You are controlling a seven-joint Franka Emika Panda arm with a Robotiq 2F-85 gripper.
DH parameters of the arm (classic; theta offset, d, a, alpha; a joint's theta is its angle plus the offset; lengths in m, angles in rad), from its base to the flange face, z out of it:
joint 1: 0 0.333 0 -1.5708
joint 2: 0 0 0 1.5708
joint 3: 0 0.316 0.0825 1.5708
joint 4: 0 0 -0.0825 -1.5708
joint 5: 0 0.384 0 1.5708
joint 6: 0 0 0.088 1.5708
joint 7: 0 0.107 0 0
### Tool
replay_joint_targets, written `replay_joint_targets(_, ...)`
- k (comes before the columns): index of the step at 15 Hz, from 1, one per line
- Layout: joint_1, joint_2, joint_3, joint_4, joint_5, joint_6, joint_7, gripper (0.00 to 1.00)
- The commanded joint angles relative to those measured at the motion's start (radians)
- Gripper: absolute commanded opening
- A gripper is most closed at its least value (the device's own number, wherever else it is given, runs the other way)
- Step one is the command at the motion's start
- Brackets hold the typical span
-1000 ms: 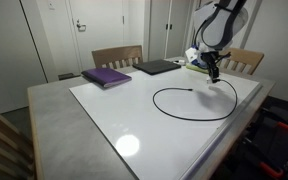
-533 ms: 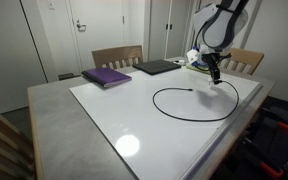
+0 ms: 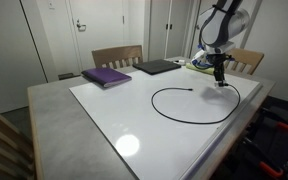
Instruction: Move both ends of the charger to opposite sides
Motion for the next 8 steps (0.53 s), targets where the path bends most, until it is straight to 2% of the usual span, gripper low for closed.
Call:
replay_joint_targets(1,0.040,0.068,-0.078,0.030,0.206,-0.004,0.000,0.32)
replay_joint_targets(5,0.105,0.164,-0.180,0.040,0.478,0.006,-0.002,0.32)
replay_joint_targets(8,0.135,0.227,-0.231,0.036,0.624,-0.011,-0.002,0.32)
